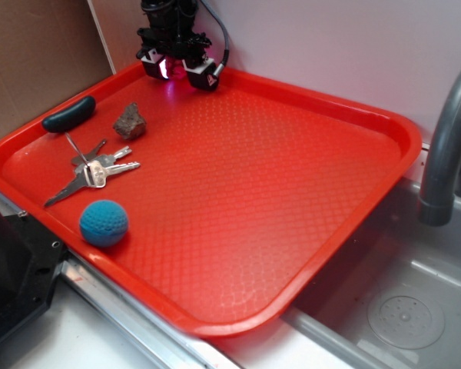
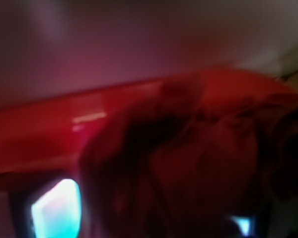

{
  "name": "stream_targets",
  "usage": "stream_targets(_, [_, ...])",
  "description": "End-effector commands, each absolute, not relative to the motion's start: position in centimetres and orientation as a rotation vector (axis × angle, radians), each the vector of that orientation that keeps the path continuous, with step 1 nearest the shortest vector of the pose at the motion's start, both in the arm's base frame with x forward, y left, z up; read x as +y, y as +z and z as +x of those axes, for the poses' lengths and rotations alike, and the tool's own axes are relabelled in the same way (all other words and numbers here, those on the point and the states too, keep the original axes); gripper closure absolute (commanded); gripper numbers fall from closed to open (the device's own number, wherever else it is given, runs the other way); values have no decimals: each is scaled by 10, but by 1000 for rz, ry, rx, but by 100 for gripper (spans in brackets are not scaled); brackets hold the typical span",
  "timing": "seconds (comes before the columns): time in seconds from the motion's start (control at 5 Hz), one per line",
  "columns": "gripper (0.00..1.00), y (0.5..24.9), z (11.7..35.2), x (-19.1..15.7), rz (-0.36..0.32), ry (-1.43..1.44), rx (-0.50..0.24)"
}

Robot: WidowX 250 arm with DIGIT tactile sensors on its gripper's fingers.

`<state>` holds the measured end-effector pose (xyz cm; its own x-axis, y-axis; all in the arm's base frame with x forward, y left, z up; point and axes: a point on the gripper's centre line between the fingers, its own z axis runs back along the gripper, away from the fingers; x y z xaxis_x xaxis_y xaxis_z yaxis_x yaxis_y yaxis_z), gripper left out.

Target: Grab the red paper.

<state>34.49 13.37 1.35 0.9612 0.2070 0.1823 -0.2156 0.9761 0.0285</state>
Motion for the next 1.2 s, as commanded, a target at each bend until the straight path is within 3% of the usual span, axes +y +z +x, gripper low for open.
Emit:
stream_targets(0.0, [100,30,362,159,87,257,-252])
stream_targets(0.8, [100,41,346,151,103,259,-226])
stream_targets(1.0, [100,85,310,138,100,287,-133])
